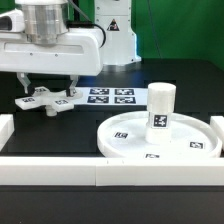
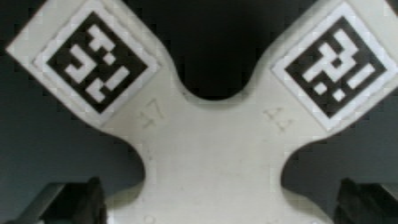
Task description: Assemble round table
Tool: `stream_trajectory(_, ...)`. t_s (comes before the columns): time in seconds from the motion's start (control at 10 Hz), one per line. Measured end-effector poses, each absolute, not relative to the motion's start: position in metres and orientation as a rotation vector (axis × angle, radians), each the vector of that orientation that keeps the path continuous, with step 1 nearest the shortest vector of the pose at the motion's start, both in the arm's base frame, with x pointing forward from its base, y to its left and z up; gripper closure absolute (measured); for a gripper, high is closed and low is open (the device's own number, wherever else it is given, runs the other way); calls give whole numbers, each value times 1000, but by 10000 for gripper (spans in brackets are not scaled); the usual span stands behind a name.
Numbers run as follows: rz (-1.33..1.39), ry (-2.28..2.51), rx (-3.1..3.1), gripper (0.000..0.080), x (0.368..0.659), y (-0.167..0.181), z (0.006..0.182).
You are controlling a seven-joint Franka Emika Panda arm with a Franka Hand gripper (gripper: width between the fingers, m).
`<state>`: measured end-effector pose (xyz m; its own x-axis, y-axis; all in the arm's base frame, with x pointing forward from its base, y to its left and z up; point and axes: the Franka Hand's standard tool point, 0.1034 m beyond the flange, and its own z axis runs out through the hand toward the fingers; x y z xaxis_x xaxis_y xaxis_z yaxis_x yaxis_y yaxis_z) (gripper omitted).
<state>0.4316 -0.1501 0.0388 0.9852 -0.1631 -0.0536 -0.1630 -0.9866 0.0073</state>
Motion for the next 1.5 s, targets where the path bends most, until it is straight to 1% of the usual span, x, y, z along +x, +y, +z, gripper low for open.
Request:
stream_trajectory(0.7, -115, -257, 3123, 151, 426, -151, 30)
stream_trajectory(1.1, -121, -257, 3123, 151, 425, -151, 29)
stream_trajectory(1.2, -122, -257, 3123, 275, 425, -150, 29)
stream_trajectory(1.3, -121, -255, 3124, 275, 425, -150, 29)
stream_trajectory(1.4, -121, -254, 3124, 363, 425, -150, 29)
stream_trajectory(1.5, -121, -253, 3124, 363, 426, -149, 29)
